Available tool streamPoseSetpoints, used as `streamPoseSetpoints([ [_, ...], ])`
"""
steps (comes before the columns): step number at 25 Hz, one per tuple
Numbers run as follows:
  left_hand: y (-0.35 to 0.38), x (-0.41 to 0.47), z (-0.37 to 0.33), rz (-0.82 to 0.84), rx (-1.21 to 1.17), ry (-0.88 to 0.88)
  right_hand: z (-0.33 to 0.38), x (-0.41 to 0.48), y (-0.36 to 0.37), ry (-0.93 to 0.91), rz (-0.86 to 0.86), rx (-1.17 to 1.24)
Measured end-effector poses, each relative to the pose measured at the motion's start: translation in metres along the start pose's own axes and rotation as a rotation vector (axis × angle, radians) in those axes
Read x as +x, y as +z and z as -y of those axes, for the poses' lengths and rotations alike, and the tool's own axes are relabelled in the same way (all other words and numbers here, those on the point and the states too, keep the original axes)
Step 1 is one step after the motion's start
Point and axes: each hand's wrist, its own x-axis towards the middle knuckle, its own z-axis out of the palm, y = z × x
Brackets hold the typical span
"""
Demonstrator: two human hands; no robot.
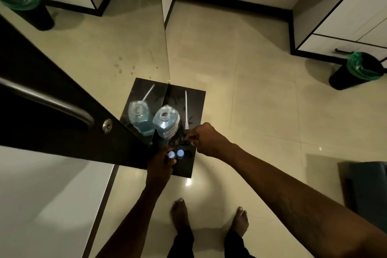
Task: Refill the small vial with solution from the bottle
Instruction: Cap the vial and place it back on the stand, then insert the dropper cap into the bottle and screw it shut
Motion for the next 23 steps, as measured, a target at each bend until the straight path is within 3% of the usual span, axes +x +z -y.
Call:
streamPoseSetpoints([
  [10, 0.005, -0.001, 0.013, -0.047, 0.021, -0.023, -0.023, 0.03, 0.024, -0.02, -0.024, -0.162],
  [15, -0.027, -0.026, -0.038, -0.409, 0.155, 0.22, -0.03, 0.047, 0.033, -0.183, -0.011, -0.398],
  [17, -0.042, -0.031, -0.077, -0.482, 0.142, 0.29, -0.035, 0.054, 0.036, -0.252, -0.019, -0.499],
  [19, -0.048, -0.023, -0.107, -0.418, 0.133, 0.222, -0.04, 0.058, 0.042, -0.28, -0.001, -0.559],
  [23, -0.041, 0.013, -0.135, -0.211, 0.25, -0.086, -0.05, 0.063, 0.053, -0.294, -0.039, -0.564],
])
